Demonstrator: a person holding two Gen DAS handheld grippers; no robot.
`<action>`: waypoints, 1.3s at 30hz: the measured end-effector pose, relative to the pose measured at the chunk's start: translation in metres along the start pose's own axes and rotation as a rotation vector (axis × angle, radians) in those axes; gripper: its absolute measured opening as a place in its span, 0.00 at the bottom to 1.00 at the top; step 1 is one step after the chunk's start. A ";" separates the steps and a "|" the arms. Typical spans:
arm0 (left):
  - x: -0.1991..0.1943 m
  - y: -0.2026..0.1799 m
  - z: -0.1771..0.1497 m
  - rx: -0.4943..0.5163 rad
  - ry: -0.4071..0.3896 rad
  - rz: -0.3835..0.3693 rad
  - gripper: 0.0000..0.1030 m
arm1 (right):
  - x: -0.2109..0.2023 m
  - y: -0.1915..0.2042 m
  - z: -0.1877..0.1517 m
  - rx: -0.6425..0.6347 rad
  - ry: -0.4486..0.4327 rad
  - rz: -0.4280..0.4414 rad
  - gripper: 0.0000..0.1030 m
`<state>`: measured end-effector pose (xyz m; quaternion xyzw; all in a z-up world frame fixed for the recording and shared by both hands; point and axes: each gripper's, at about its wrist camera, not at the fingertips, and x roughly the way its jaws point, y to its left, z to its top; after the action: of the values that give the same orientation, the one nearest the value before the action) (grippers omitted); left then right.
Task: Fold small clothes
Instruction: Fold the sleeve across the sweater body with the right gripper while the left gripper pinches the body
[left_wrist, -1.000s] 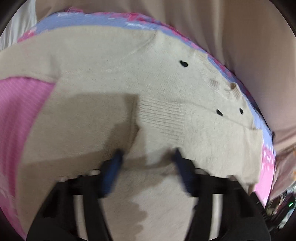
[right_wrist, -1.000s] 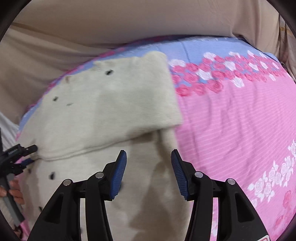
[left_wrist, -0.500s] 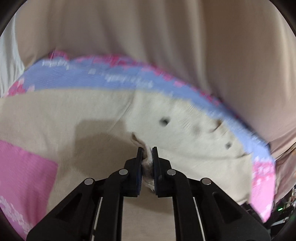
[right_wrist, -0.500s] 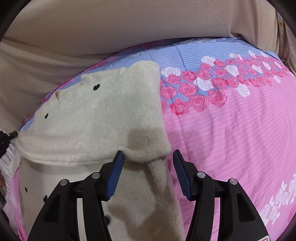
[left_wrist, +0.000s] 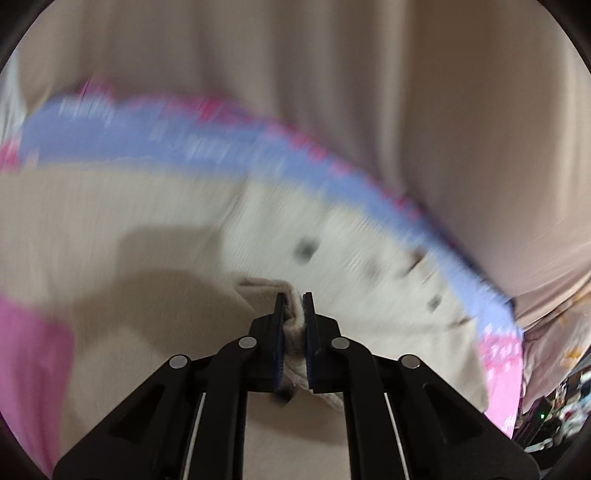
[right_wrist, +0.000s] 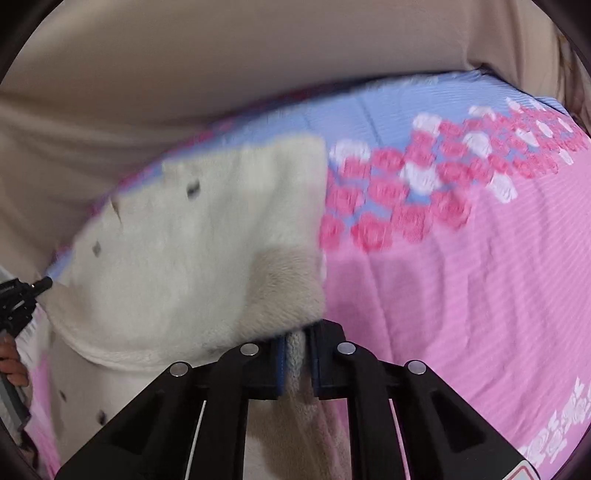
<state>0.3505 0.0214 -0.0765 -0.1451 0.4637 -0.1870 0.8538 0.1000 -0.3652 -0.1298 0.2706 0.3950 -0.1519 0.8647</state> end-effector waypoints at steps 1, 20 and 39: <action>-0.006 -0.003 0.007 0.009 -0.023 -0.002 0.07 | -0.005 0.001 0.001 -0.002 -0.016 0.010 0.09; 0.056 0.062 -0.024 0.009 0.068 0.180 0.09 | -0.010 -0.007 -0.013 -0.027 -0.024 -0.098 0.09; 0.032 0.074 -0.037 -0.062 0.047 0.154 0.17 | 0.017 0.005 -0.013 -0.109 0.086 -0.060 0.15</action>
<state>0.3490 0.0696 -0.1504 -0.1311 0.4991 -0.1096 0.8495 0.1055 -0.3541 -0.1484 0.2176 0.4472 -0.1443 0.8555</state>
